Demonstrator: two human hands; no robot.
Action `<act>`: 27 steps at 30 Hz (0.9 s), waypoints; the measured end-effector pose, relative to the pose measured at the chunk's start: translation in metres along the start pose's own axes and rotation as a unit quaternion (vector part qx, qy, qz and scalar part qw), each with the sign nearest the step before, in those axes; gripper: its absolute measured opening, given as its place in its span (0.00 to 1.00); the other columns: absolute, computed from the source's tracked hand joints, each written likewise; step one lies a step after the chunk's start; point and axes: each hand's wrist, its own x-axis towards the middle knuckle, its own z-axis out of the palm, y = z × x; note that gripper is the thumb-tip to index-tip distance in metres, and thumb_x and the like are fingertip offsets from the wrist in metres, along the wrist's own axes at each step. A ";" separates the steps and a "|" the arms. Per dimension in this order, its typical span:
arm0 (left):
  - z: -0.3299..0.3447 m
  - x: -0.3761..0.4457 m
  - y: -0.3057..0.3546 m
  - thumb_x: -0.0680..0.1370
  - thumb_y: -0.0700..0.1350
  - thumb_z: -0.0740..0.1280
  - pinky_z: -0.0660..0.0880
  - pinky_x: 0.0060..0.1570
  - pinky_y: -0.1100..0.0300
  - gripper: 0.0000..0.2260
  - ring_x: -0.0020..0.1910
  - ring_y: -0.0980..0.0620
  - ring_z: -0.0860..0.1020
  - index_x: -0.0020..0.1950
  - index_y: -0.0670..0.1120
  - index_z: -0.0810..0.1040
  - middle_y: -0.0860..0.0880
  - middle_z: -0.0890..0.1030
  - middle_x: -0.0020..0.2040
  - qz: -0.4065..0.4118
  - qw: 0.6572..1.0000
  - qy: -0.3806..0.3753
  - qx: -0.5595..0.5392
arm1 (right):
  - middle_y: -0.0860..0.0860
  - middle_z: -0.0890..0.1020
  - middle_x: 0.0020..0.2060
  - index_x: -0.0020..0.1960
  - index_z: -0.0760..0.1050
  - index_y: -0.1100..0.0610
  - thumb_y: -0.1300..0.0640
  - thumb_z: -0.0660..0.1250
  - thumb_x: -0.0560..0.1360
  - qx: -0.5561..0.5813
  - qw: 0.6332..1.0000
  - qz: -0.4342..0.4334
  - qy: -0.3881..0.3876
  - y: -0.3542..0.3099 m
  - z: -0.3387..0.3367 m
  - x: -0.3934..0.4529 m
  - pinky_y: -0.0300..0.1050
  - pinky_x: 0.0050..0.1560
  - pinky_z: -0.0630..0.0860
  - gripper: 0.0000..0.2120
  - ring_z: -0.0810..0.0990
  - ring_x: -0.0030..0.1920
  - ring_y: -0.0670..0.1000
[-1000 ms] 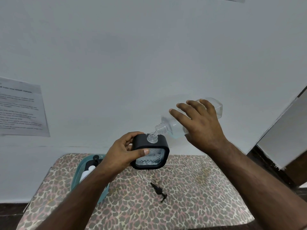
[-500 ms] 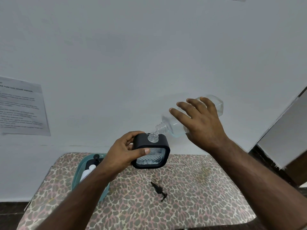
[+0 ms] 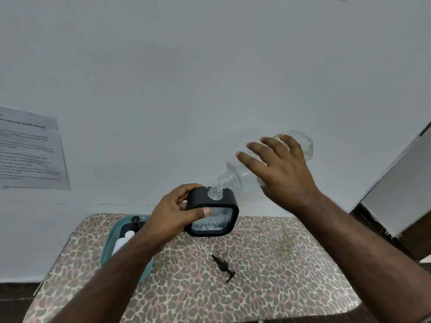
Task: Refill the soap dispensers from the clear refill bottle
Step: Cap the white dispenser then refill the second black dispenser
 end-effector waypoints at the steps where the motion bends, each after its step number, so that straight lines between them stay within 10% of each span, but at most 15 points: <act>1: 0.000 0.000 0.000 0.72 0.41 0.81 0.85 0.53 0.40 0.22 0.56 0.47 0.86 0.61 0.58 0.82 0.50 0.85 0.60 0.000 1.000 -0.001 0.002 | 0.55 0.80 0.66 0.70 0.74 0.51 0.71 0.66 0.71 -0.002 1.000 -0.003 0.003 0.000 0.001 0.000 0.66 0.69 0.66 0.31 0.78 0.66 0.62; 27: -0.005 0.012 -0.012 0.66 0.47 0.81 0.84 0.56 0.40 0.22 0.59 0.46 0.85 0.58 0.62 0.83 0.50 0.86 0.60 0.004 1.000 -0.006 0.000 | 0.55 0.79 0.67 0.70 0.74 0.50 0.69 0.67 0.71 0.017 0.999 -0.030 0.013 -0.006 0.016 0.007 0.66 0.69 0.66 0.30 0.78 0.66 0.62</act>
